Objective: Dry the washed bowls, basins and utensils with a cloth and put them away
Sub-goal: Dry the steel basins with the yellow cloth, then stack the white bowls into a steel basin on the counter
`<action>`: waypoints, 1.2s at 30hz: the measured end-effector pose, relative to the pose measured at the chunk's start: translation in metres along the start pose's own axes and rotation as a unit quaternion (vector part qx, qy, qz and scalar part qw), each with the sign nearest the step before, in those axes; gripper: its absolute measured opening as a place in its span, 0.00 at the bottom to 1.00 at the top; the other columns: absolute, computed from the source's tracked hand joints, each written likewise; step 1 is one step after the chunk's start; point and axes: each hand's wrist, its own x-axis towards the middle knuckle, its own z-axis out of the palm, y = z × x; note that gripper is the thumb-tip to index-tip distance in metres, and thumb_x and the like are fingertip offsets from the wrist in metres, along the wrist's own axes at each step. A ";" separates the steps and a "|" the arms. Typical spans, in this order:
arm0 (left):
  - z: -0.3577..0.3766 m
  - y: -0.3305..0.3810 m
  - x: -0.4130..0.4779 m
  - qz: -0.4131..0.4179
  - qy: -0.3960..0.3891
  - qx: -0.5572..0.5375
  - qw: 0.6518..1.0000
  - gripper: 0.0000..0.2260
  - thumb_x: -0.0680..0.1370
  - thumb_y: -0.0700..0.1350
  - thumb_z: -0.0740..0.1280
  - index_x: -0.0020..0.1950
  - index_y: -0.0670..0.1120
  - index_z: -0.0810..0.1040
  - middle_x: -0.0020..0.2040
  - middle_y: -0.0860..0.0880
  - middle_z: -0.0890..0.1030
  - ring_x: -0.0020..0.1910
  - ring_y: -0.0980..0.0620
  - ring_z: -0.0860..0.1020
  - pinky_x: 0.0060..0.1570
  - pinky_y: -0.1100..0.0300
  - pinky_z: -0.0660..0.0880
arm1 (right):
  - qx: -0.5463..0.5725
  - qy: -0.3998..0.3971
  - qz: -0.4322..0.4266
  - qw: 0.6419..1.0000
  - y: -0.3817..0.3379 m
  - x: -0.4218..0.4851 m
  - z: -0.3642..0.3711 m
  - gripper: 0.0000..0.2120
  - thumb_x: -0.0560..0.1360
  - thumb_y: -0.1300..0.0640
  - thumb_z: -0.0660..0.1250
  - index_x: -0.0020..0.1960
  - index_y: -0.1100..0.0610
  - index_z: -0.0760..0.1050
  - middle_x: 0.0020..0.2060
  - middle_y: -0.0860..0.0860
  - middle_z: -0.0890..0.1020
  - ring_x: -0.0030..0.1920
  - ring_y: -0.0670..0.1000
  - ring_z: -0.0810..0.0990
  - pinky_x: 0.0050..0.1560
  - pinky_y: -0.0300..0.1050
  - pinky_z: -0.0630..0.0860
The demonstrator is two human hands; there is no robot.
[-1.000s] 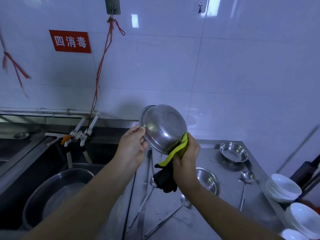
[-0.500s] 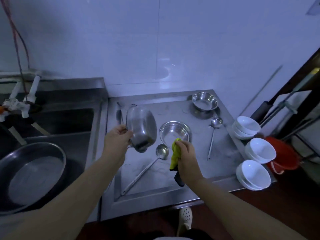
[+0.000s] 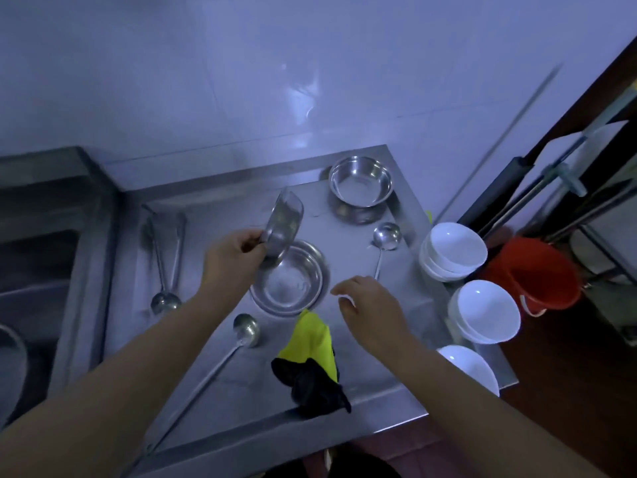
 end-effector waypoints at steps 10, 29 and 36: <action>0.150 0.034 0.163 0.250 -0.096 0.367 0.891 0.09 0.78 0.49 0.64 0.48 0.47 0.81 0.45 0.44 0.82 0.43 0.42 0.80 0.36 0.57 0.67 | 0.008 0.062 -0.014 0.998 0.094 0.087 -0.049 0.11 0.71 0.59 0.62 0.47 0.52 0.81 0.38 0.49 0.83 0.41 0.53 0.81 0.38 0.45 0.78; 0.250 -0.011 0.235 0.333 -0.198 0.492 0.780 0.11 0.69 0.32 0.64 0.49 0.40 0.80 0.44 0.42 0.81 0.44 0.39 0.79 0.38 0.52 0.73 | 0.011 -0.026 -0.062 0.998 0.162 0.079 -0.014 0.10 0.70 0.54 0.58 0.45 0.45 0.76 0.33 0.43 0.78 0.36 0.45 0.76 0.31 0.41 0.76; 0.218 0.004 0.152 0.362 -0.149 0.395 0.831 0.13 0.64 0.34 0.72 0.47 0.43 0.83 0.41 0.44 0.83 0.37 0.42 0.81 0.32 0.51 0.79 | -0.027 -0.004 -0.082 0.996 0.152 0.051 -0.036 0.14 0.69 0.55 0.57 0.41 0.48 0.81 0.32 0.44 0.80 0.34 0.45 0.75 0.33 0.37 0.71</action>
